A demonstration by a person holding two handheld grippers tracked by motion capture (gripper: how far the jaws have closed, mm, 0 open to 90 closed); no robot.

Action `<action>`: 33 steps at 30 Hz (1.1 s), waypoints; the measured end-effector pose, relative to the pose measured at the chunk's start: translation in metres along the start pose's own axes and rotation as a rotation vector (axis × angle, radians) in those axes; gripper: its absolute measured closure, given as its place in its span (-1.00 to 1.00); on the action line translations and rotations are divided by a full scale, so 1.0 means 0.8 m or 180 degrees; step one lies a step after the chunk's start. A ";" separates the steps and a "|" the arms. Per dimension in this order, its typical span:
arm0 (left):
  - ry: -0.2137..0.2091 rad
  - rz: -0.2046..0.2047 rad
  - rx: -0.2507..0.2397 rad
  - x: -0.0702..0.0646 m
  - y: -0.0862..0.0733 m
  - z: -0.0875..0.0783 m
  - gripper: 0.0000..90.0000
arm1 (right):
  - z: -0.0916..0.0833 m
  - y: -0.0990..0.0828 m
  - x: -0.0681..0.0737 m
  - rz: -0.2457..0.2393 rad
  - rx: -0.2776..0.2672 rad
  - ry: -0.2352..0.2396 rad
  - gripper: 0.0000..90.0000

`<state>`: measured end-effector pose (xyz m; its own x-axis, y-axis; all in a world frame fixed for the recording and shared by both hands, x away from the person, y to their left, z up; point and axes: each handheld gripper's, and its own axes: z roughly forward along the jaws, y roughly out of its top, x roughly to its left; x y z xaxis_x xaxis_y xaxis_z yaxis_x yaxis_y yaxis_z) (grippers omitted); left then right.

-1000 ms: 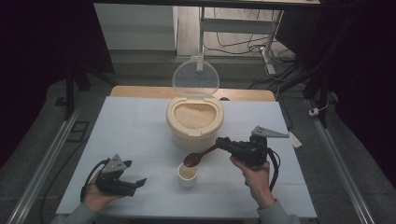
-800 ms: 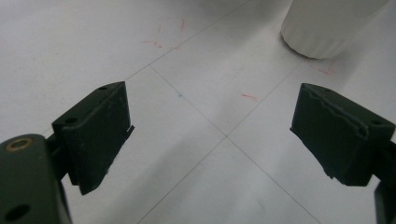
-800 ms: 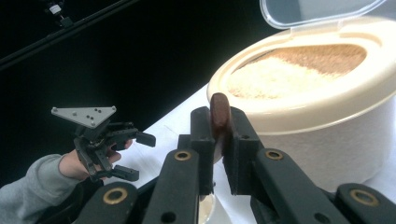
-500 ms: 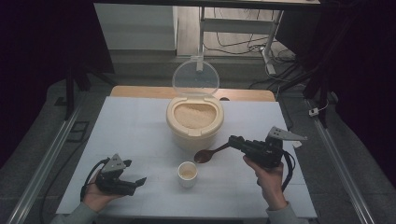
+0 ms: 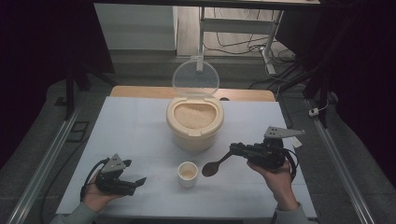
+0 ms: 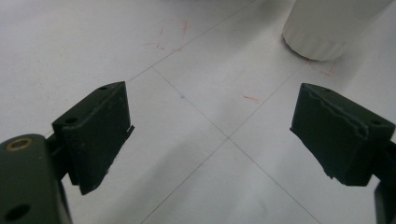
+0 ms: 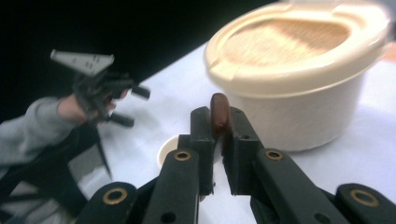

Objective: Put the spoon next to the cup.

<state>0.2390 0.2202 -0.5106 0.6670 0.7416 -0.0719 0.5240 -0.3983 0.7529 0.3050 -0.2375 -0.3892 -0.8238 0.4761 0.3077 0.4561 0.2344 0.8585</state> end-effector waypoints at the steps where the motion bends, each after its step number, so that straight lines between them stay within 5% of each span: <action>1: -0.0004 -0.0002 0.0001 0.000 0.000 0.000 -0.74 | 0.003 0.000 0.001 -0.0006 0.0063 0.0034 0.84; 10: -0.0012 0.0012 0.0011 -0.001 0.000 0.001 -0.74 | 0.028 -0.001 0.010 -0.0089 0.0597 0.0255 0.84; 22: -0.0023 0.0029 0.0041 -0.001 0.000 0.003 -0.74 | 0.069 -0.009 0.010 -0.0085 0.1083 0.0441 0.84; 28: -0.0023 0.0035 0.0040 -0.001 0.000 0.003 -0.74 | 0.089 -0.011 0.000 -0.0025 0.1088 0.0437 0.81; 33: -0.0022 0.0038 0.0040 -0.001 0.000 0.003 -0.74 | 0.106 -0.016 -0.014 -0.0057 0.0989 0.0139 0.68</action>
<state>0.2393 0.2184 -0.5122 0.6768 0.7330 -0.0675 0.5226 -0.4139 0.7454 0.3370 -0.1743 -0.4388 -0.8432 0.4342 0.3170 0.5170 0.4934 0.6995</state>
